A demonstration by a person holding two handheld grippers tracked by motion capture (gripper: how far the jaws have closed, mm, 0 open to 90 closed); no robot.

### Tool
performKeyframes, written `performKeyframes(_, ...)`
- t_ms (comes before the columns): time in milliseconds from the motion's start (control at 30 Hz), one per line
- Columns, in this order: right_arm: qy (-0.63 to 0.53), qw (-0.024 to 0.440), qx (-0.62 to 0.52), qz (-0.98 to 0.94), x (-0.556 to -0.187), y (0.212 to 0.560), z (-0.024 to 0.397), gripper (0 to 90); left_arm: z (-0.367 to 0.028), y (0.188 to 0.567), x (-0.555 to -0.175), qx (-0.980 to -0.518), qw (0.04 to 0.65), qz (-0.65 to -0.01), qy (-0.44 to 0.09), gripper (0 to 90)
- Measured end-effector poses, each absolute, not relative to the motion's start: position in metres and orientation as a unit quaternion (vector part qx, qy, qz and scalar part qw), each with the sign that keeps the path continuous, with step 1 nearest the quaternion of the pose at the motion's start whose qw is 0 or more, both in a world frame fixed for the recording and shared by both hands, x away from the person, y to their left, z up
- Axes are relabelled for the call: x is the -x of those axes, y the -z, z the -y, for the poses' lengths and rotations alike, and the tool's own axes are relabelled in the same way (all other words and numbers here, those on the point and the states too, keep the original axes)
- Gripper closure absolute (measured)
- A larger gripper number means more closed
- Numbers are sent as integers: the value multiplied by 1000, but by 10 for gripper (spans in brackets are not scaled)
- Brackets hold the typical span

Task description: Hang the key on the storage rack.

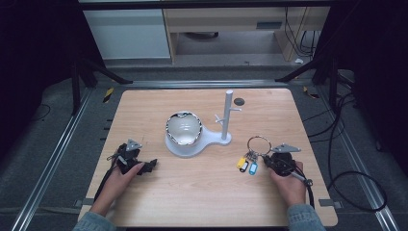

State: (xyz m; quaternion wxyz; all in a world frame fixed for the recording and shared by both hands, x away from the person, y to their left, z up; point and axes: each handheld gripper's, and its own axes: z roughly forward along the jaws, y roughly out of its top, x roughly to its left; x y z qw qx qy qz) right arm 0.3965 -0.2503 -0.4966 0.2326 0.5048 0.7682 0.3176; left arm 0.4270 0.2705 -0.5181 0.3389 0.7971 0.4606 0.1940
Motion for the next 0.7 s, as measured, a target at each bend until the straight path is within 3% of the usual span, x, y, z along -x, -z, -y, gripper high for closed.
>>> performKeyframes(367,-305,245,-511,-765,-395,496,264,847,-270,518,-427,-797,339,-461,-194,0)
performKeyframes(567,-313,241,-517,-759,-396,497,265,784,-270,518,-427,-797,339,-460,-194,0)
performKeyframes(700,-317,235,-522,-756,-397,496,265,788,-270,518,-427,-797,339,-460,-194,0)
